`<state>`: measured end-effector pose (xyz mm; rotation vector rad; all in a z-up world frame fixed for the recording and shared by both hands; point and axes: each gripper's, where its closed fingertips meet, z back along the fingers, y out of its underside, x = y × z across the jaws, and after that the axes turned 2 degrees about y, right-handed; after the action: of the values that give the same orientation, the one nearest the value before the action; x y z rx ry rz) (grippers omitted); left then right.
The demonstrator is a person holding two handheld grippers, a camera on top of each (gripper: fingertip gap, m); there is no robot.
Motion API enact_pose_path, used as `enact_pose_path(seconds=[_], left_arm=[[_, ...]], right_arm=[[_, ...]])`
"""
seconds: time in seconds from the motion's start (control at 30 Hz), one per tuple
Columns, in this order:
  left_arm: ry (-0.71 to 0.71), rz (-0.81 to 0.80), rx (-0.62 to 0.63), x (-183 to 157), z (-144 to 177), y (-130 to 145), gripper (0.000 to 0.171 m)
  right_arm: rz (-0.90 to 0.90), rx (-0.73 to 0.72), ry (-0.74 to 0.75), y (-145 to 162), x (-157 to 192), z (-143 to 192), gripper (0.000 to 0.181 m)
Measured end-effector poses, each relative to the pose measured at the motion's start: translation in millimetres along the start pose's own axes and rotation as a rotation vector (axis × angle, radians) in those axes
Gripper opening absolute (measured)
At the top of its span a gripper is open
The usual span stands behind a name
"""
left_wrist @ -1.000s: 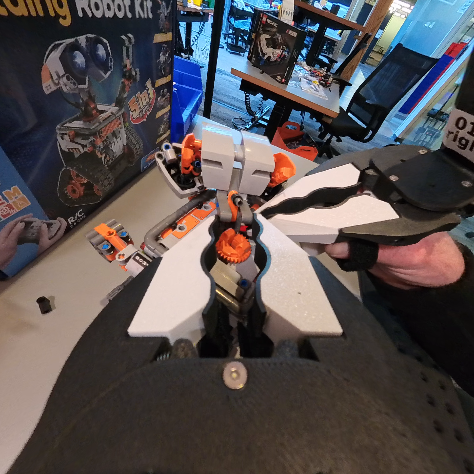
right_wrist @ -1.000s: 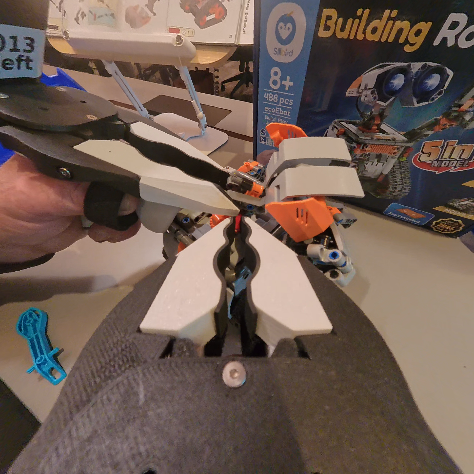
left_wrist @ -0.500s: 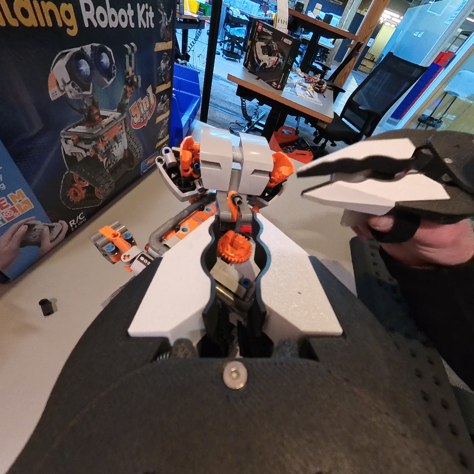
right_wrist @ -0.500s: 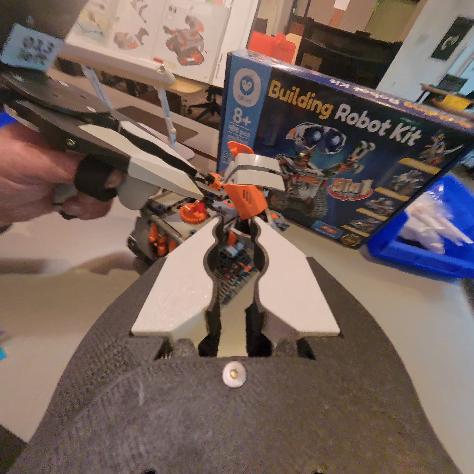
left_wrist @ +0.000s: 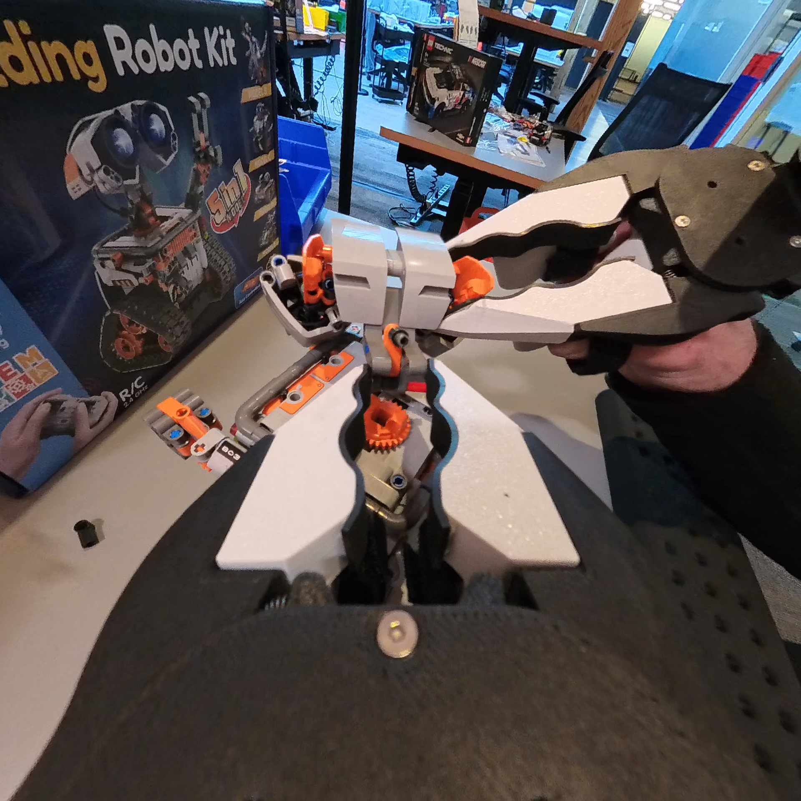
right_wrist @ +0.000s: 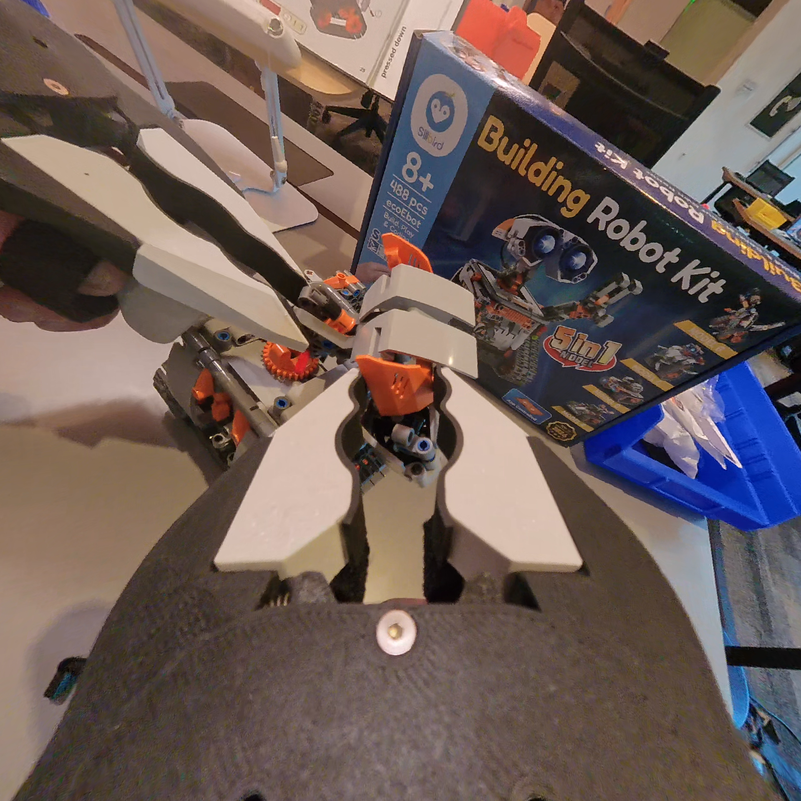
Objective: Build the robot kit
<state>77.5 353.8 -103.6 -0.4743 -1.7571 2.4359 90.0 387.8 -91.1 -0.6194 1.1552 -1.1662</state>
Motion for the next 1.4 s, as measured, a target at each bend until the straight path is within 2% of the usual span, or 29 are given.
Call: enact_pose_path(seconds=[0.2,0.27,0.37,0.47,0.6,0.73,0.87,1.0,1.37,1.4], left_arm=[[0.034,-0.055,0.004,-6,6,-3,0.024],[0.047,-0.093,0.019,-10,12,-4,0.039],[0.022,-0.142,0.050,-8,24,-8,0.051],[0.019,-0.175,0.113,-9,29,-3,0.053],[-0.041,-0.231,0.166,-4,24,13,0.057],[-0.103,-0.280,0.138,-5,10,15,0.064],[-0.178,-0.321,0.141,-2,-2,15,0.058],[-0.201,-0.321,0.116,-1,-7,11,0.041],[-0.218,-0.321,0.079,2,-10,8,0.032],[-0.230,-0.325,0.078,4,-10,8,0.022]], right_arm=[[-0.003,-0.042,-0.036,-4,-3,1,0.026],[0.015,-0.053,-0.038,-5,-3,1,0.026],[0.031,-0.061,-0.058,-5,-3,1,0.025],[0.073,-0.075,-0.082,-7,-1,0,0.025],[0.130,-0.085,-0.074,-9,0,-3,0.025],[0.146,-0.090,-0.060,-11,-1,-4,0.025],[0.111,-0.100,-0.033,-12,-4,-4,0.024],[0.098,-0.110,-0.007,-12,-5,-3,0.024],[0.088,-0.137,0.035,-13,-6,-1,0.024],[0.086,-0.142,0.035,-13,-6,0,0.024]])
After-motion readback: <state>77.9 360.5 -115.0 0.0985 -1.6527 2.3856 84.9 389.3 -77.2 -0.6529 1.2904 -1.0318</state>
